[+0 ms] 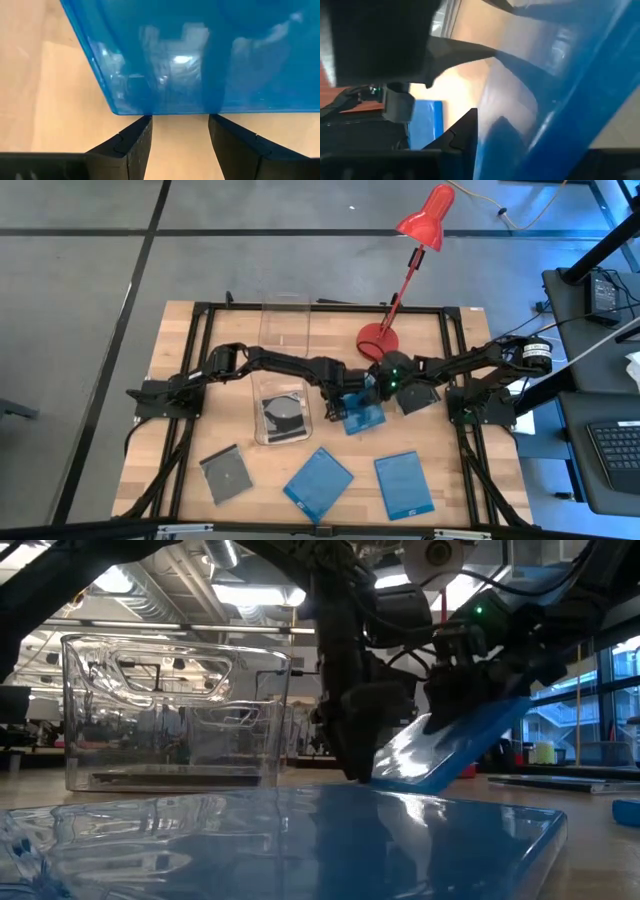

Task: Pick & place jewel cases by type
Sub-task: Put the top left blue cd case into the top transparent bin

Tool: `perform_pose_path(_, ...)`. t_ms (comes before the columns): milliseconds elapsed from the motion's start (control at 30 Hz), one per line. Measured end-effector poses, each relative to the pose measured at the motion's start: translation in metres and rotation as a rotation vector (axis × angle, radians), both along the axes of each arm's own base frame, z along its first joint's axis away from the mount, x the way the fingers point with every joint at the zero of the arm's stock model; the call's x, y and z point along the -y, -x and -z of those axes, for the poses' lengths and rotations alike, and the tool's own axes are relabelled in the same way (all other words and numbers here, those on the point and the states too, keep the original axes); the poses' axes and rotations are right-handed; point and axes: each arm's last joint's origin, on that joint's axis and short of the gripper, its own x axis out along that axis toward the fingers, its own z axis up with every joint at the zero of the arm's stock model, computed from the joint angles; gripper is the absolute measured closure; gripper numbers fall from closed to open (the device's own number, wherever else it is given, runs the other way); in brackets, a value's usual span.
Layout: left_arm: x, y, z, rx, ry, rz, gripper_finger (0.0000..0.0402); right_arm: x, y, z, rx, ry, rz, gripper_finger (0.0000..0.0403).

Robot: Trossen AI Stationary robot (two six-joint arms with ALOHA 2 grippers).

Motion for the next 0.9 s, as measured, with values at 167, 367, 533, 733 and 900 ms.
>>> perform_pose_path(167,0.000,0.002,0.000,-0.021,0.008,0.010,0.0210,0.000,0.001,0.002,-0.021,-0.004,0.011,0.0319)
perform_pose_path(367,0.001,0.005,-0.004,-0.055,0.013,0.022,0.0210,0.000,0.001,0.001,-0.027,-0.021,0.024,0.0365)
perform_pose_path(533,0.001,0.004,-0.012,-0.063,0.012,0.028,0.0210,0.000,0.001,0.001,-0.033,-0.041,0.036,0.0386)
perform_pose_path(733,-0.007,0.011,-0.014,-0.113,0.015,0.012,0.0210,0.001,0.001,0.001,-0.026,-0.042,0.038,0.0377)
perform_pose_path(900,-0.014,0.029,-0.038,-0.189,0.017,-0.008,0.0210,0.001,0.001,0.000,-0.011,-0.039,0.038,0.0383)
